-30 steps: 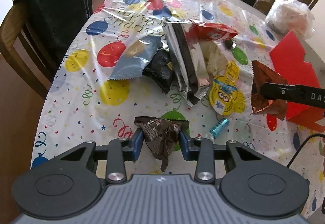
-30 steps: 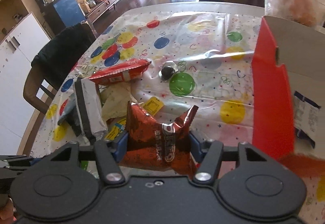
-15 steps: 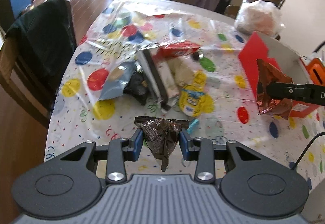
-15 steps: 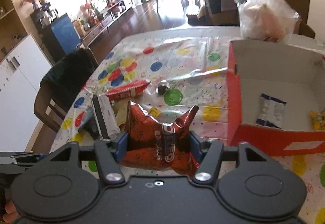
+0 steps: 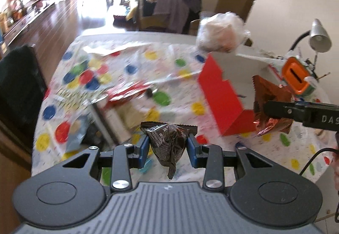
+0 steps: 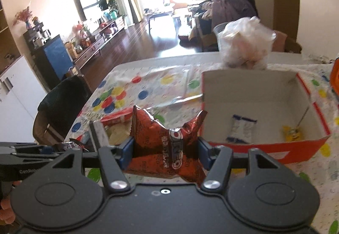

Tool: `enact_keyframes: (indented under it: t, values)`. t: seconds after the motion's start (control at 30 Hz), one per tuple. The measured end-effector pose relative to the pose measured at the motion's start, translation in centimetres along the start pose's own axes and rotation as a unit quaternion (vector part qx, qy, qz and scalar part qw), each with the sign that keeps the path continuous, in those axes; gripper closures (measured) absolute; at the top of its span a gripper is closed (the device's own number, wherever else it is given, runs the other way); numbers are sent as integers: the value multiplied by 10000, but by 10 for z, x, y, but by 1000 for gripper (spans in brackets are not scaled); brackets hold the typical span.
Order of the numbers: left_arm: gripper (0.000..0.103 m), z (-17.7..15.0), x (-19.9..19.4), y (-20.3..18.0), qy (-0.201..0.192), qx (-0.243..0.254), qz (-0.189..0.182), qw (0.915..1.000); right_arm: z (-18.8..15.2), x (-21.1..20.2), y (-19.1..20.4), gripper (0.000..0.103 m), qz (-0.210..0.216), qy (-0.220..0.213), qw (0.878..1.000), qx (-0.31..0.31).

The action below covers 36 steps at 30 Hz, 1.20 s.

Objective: Organize snacks
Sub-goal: 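Carry the dark wrapper and the Oreo bag over the open box with both tools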

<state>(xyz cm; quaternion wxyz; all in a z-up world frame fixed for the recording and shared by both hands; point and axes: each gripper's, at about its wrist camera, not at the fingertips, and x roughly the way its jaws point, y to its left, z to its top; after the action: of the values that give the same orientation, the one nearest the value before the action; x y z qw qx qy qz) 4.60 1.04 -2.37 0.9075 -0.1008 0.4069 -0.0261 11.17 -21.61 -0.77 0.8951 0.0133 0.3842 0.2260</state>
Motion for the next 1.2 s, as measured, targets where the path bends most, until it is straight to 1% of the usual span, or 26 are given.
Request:
enact_keyframes:
  t: [0.17, 0.4, 0.67, 0.83, 1.0, 1.2]
  values:
    - [66, 21, 8, -36, -109, 284, -165, 9994, 9, -11, -25, 42, -153, -165, 9997, 33]
    - [66, 47, 27, -91, -174, 538, -249, 9981, 22, -21, -73, 42, -301, -267, 9991, 120]
    - [66, 74, 60, -149, -50, 690, -262, 9973, 39, -15, -134, 42, -415, -205, 9988, 177]
    - [66, 87, 91, -176, 165, 722, -230, 9970, 46, -1, -172, 42, -447, -18, 9987, 224]
    - [66, 98, 127, -195, 382, 779, -82, 9962, 50, 23, -200, 42, -476, 266, 9984, 130]
    - [66, 110, 168, -208, 751, 774, 26, 9942, 54, 54, -220, 42, -459, 713, 9964, -59]
